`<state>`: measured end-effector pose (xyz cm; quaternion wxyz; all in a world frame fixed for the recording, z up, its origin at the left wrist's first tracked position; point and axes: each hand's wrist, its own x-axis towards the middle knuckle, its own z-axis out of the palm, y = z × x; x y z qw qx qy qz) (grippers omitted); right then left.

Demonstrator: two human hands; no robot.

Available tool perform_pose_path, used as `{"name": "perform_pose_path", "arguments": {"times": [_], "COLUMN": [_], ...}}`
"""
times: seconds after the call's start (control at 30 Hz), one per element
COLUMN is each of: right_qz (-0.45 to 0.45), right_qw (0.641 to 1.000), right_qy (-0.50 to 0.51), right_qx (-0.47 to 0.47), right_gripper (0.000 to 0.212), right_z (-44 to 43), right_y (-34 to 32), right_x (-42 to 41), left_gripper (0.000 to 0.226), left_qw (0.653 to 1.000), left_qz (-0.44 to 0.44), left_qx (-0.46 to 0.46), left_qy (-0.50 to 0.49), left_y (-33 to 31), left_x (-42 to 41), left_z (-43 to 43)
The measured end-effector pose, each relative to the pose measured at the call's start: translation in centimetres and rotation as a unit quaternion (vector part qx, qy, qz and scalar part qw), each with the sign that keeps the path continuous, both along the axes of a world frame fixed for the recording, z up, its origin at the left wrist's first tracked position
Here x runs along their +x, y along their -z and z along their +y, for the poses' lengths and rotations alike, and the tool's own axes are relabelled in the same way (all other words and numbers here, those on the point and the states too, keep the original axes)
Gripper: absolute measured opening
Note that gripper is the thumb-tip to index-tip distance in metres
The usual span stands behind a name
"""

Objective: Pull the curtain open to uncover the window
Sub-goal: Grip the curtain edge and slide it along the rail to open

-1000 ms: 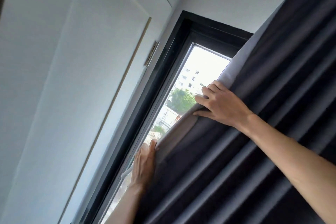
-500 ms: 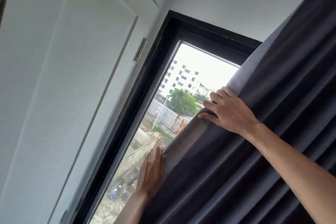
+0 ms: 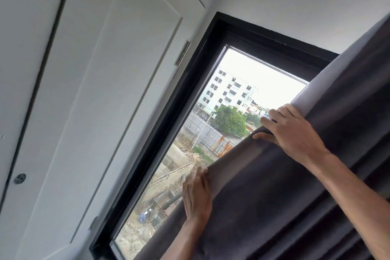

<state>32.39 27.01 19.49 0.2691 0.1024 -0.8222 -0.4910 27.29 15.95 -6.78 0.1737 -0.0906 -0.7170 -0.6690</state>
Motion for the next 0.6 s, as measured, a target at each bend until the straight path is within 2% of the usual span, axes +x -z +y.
{"name": "perform_pose_path", "arguments": {"times": [0.13, 0.37, 0.53, 0.6], "right_qz": [0.008, 0.006, -0.004, 0.005], "right_qw": [1.0, 0.999, 0.995, 0.993], "right_qy": [-0.016, 0.019, 0.093, 0.108], "right_qx": [-0.01, -0.039, -0.043, -0.045], "right_gripper": [0.061, 0.066, 0.066, 0.063], "right_z": [-0.2, 1.4, 3.9, 4.8], "right_y": [-0.1, -0.3, -0.6, -0.7], "right_x": [1.0, 4.3, 8.2, 9.9], "left_gripper": [0.059, 0.084, 0.061, 0.069], "left_qw": [1.0, 0.994, 0.989, 0.991], "left_qz": [-0.018, -0.07, -0.075, -0.055], "left_qx": [0.015, -0.005, -0.036, -0.053], "left_qy": [0.019, 0.082, 0.119, 0.109], "left_y": [-0.2, -1.3, -1.5, -1.8], "left_x": [0.6, 3.5, 5.8, 6.8], "left_z": [0.0, 2.0, 4.6, 5.6]}}
